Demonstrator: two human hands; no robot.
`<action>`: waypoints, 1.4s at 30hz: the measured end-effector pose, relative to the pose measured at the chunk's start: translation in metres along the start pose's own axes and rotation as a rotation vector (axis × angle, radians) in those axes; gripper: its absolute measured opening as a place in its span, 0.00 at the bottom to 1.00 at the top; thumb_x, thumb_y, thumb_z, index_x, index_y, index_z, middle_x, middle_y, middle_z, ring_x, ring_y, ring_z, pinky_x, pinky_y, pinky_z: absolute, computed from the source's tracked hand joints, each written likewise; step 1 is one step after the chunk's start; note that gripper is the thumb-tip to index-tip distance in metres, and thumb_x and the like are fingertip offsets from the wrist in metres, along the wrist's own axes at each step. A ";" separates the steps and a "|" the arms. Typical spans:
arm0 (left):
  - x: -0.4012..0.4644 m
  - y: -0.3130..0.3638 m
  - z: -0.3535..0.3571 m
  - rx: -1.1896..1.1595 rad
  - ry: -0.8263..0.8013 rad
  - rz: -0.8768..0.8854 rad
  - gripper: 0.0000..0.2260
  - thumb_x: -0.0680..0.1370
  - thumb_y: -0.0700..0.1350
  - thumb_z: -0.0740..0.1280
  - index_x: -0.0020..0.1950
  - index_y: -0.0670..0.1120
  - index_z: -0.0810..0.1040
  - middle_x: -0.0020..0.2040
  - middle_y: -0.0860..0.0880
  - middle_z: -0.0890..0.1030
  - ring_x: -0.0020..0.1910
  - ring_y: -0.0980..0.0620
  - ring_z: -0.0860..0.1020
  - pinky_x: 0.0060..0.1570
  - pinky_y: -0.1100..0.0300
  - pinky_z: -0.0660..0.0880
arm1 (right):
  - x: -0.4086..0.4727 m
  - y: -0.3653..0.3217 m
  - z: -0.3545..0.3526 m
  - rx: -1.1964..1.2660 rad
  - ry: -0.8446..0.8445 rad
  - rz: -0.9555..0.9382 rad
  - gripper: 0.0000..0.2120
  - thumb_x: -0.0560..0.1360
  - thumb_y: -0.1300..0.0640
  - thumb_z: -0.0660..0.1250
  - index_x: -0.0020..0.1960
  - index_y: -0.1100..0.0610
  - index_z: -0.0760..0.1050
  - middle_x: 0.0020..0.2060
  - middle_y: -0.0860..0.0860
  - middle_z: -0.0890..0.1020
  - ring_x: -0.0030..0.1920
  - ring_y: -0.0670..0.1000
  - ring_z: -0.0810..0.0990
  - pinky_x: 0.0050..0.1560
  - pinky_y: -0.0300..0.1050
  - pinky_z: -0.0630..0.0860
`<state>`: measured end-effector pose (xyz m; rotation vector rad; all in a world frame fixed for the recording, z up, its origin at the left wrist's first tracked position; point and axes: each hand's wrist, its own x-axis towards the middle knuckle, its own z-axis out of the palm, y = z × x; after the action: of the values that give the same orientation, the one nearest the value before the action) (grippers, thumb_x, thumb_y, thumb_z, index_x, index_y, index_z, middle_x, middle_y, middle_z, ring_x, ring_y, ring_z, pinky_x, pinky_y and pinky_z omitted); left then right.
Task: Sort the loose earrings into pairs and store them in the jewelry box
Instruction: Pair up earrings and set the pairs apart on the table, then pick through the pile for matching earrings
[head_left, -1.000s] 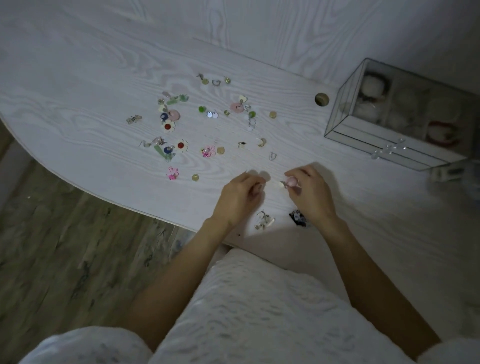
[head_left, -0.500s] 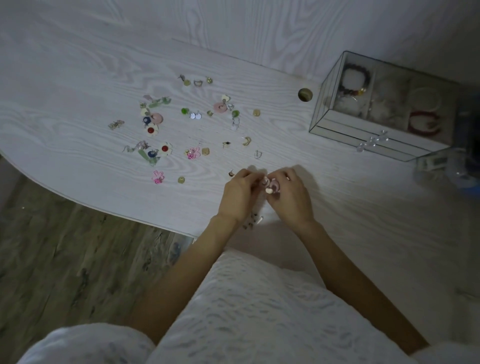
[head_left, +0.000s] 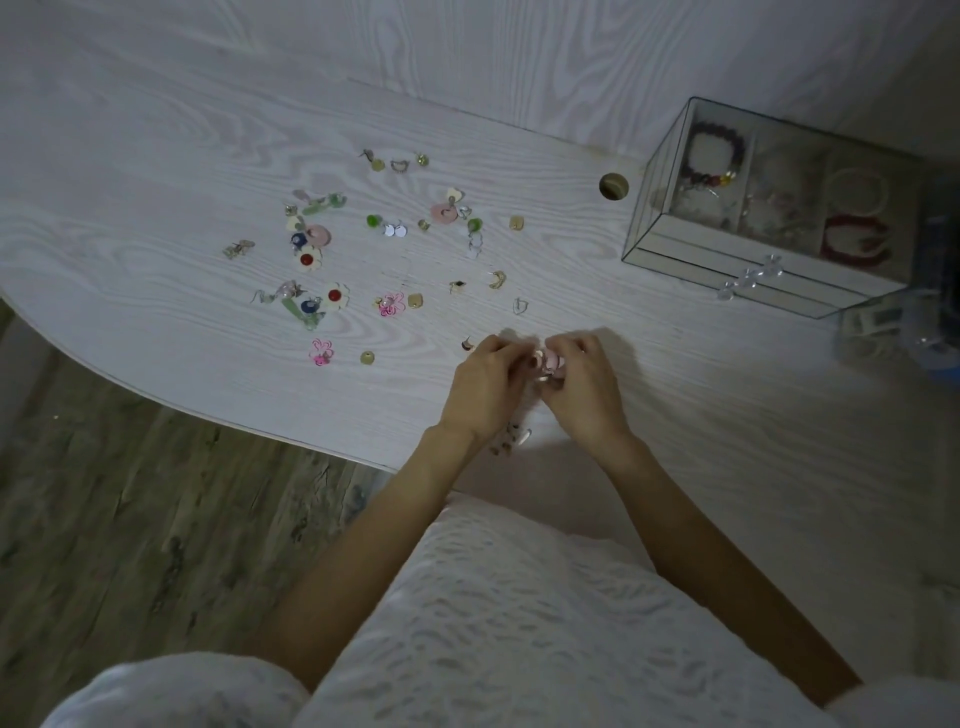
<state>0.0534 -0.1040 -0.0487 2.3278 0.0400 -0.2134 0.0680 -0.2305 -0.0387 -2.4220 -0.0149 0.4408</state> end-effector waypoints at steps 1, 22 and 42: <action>-0.001 0.001 0.000 -0.003 -0.006 0.003 0.12 0.78 0.41 0.62 0.60 0.46 0.78 0.55 0.43 0.78 0.51 0.47 0.77 0.44 0.70 0.63 | 0.000 -0.001 0.001 -0.014 -0.002 -0.005 0.19 0.71 0.67 0.68 0.61 0.61 0.73 0.59 0.56 0.71 0.55 0.55 0.76 0.53 0.43 0.73; -0.002 -0.097 -0.112 0.265 0.279 -0.063 0.12 0.75 0.43 0.68 0.58 0.46 0.78 0.50 0.45 0.82 0.49 0.43 0.76 0.45 0.54 0.73 | 0.086 -0.096 -0.012 -0.240 -0.145 -0.420 0.11 0.75 0.60 0.65 0.57 0.55 0.77 0.49 0.51 0.81 0.50 0.52 0.79 0.50 0.49 0.77; -0.046 -0.138 -0.113 0.146 0.360 -0.356 0.11 0.75 0.47 0.69 0.55 0.47 0.80 0.53 0.45 0.78 0.51 0.44 0.75 0.46 0.53 0.75 | 0.087 -0.126 0.077 -0.475 -0.237 -0.595 0.11 0.75 0.63 0.65 0.57 0.59 0.75 0.50 0.57 0.80 0.52 0.57 0.74 0.49 0.46 0.69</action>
<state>0.0108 0.0746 -0.0632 2.4630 0.6388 0.0325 0.1384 -0.0742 -0.0432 -2.6301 -1.0149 0.4751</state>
